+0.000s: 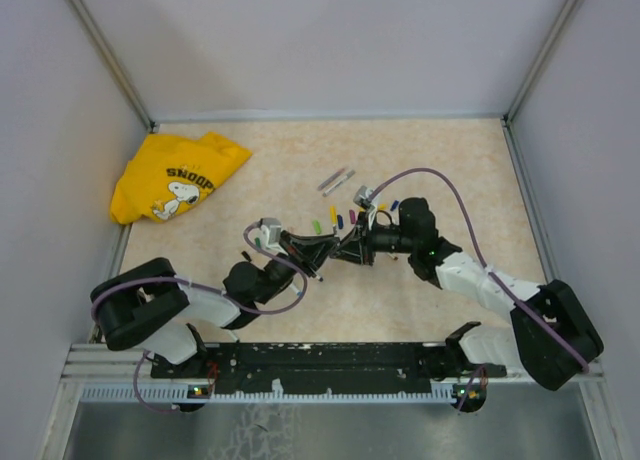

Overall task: Open the pen caps
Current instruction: Open the pen cap from the pen.

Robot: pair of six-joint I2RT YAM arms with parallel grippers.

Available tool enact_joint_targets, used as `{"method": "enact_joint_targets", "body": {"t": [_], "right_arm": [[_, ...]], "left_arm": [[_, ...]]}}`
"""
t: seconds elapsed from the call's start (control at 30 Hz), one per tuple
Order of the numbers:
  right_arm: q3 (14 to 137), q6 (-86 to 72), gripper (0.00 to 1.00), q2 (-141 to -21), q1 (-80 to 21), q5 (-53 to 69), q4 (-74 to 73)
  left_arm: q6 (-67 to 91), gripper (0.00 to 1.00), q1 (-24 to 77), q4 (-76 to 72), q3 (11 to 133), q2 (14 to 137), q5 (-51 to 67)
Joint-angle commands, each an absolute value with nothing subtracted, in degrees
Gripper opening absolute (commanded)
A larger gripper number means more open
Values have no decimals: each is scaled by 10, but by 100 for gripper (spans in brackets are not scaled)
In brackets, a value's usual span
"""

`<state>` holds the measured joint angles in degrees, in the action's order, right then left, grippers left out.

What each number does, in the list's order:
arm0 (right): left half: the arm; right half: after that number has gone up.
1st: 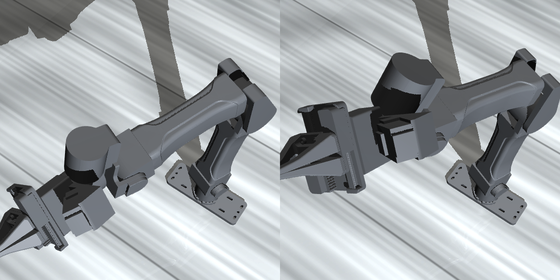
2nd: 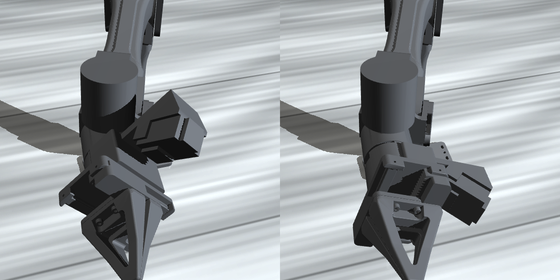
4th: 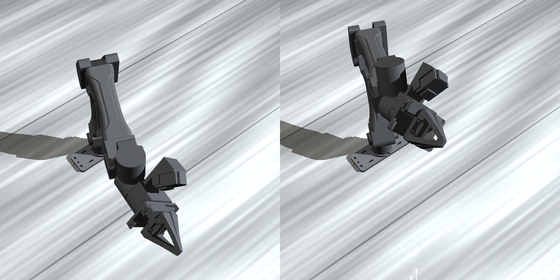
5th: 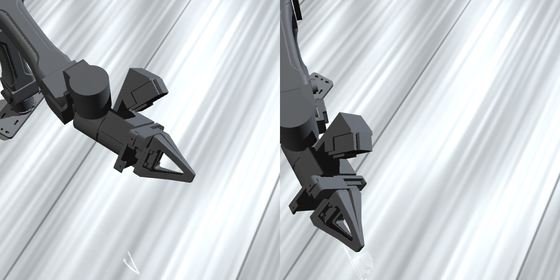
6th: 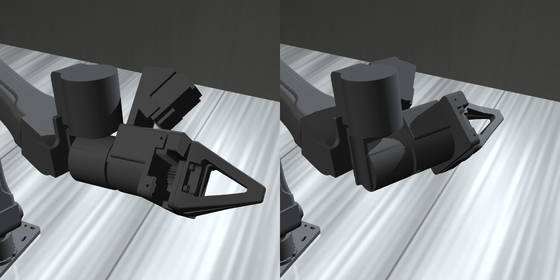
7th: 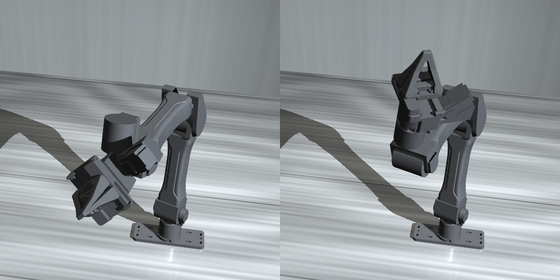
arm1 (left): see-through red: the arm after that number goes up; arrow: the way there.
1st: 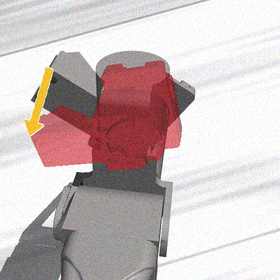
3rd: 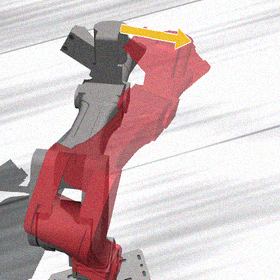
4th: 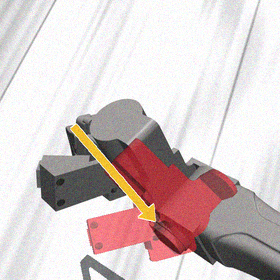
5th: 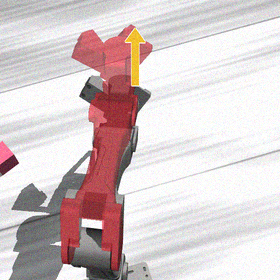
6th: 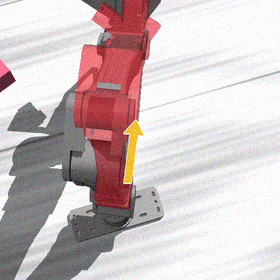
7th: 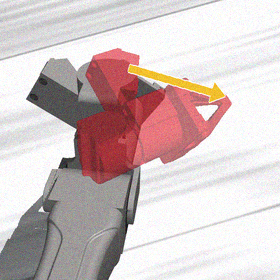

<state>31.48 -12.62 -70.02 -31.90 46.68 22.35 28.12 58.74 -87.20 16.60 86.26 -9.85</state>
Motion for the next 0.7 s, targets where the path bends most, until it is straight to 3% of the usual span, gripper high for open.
{"method": "enact_joint_targets", "body": {"t": [0.0, 0.07, 0.17, 0.33, 0.47, 0.57, 0.67], "right_arm": [[317, -130, 1, -668, -323, 463, 279], [319, -131, 0, -667, -323, 467, 279], [331, -119, 0, -667, -321, 470, 255], [373, -56, 0, -667, -297, 491, 164], [410, 14, 0, -669, -273, 533, 80], [425, 54, 0, -666, -258, 545, 37], [440, 98, 0, -666, -249, 536, -5]], "left_arm": [[298, 0, 592, -1025, 175, 864, -86], [299, 3, 592, -1025, 171, 861, -88], [296, 16, 592, -1026, 158, 848, -95], [291, 49, 591, -1007, 116, 804, -111], [277, 66, 589, -933, 92, 745, -106], [253, 76, 587, -829, 97, 694, -91], [236, 80, 580, -718, 117, 638, -75]]}}
